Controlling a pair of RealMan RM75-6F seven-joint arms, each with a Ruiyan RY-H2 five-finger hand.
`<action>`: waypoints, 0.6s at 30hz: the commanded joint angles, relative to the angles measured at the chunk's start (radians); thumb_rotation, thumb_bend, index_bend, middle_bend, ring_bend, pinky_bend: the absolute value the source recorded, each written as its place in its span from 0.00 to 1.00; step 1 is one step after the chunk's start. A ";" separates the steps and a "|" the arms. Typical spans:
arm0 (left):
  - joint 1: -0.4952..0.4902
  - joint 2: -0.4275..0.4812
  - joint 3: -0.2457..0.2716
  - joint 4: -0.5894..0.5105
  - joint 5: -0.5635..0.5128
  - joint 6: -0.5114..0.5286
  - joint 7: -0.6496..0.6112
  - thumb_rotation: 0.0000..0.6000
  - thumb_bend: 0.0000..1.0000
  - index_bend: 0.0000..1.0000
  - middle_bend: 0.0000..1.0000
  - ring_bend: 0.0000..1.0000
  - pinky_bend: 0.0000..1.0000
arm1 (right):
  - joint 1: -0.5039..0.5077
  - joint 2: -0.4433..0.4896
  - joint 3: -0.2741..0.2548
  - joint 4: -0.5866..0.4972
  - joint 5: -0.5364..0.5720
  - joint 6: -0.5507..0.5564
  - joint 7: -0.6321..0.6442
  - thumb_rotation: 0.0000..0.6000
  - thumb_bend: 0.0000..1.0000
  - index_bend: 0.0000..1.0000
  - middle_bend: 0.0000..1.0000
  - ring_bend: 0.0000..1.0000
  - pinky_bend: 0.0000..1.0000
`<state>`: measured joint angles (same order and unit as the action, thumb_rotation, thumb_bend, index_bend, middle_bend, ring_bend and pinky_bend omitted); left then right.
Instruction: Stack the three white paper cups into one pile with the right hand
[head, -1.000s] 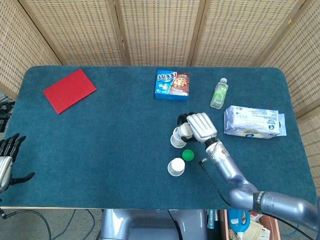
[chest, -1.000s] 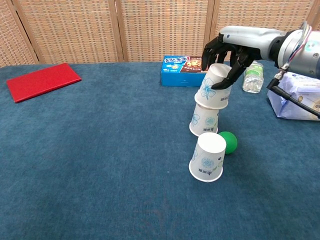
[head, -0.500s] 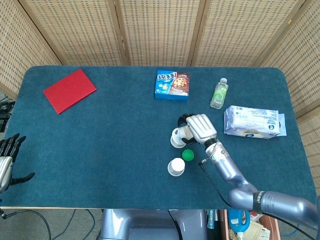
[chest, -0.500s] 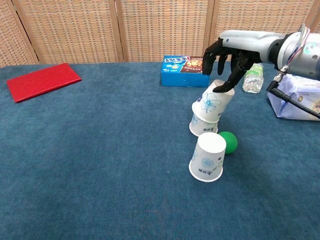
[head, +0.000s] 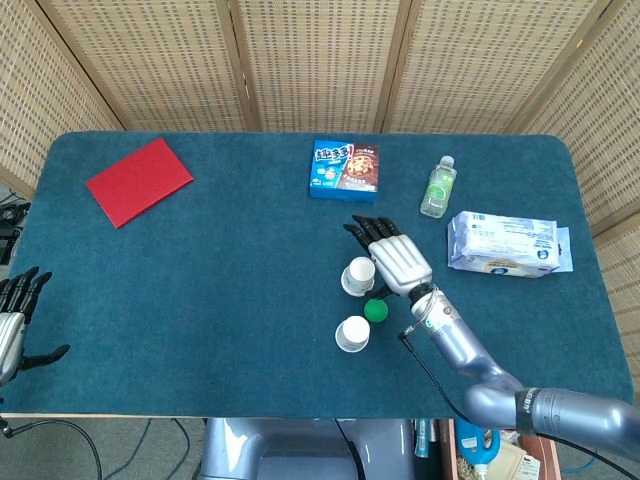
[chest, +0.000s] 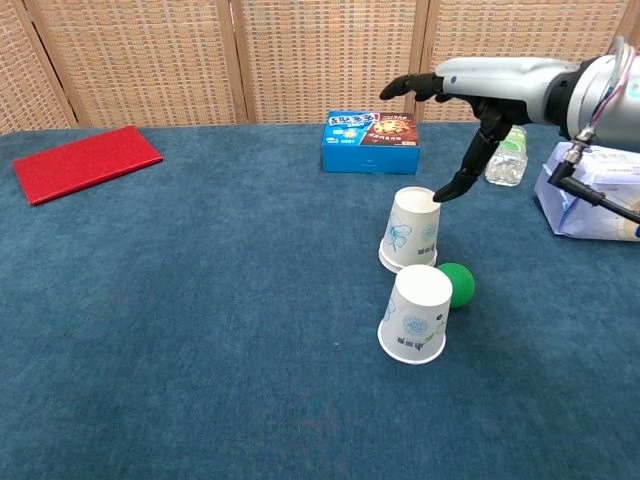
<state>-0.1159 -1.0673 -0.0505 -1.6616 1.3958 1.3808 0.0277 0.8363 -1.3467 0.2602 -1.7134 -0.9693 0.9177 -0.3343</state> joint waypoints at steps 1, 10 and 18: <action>-0.001 -0.001 0.001 0.000 0.001 -0.001 0.001 1.00 0.15 0.00 0.00 0.00 0.00 | -0.034 0.039 -0.028 -0.063 -0.100 0.032 0.034 1.00 0.00 0.04 0.02 0.00 0.01; 0.001 -0.001 0.006 -0.007 0.012 0.007 0.008 1.00 0.15 0.00 0.00 0.00 0.00 | -0.085 0.086 -0.153 -0.127 -0.321 -0.020 0.150 1.00 0.00 0.11 0.13 0.00 0.09; 0.003 -0.001 0.008 -0.005 0.017 0.012 0.007 1.00 0.15 0.00 0.00 0.00 0.00 | -0.082 -0.004 -0.196 -0.057 -0.365 -0.047 0.146 1.00 0.00 0.13 0.17 0.02 0.14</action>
<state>-0.1127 -1.0682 -0.0426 -1.6667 1.4126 1.3926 0.0344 0.7533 -1.3281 0.0709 -1.7895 -1.3342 0.8792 -0.1855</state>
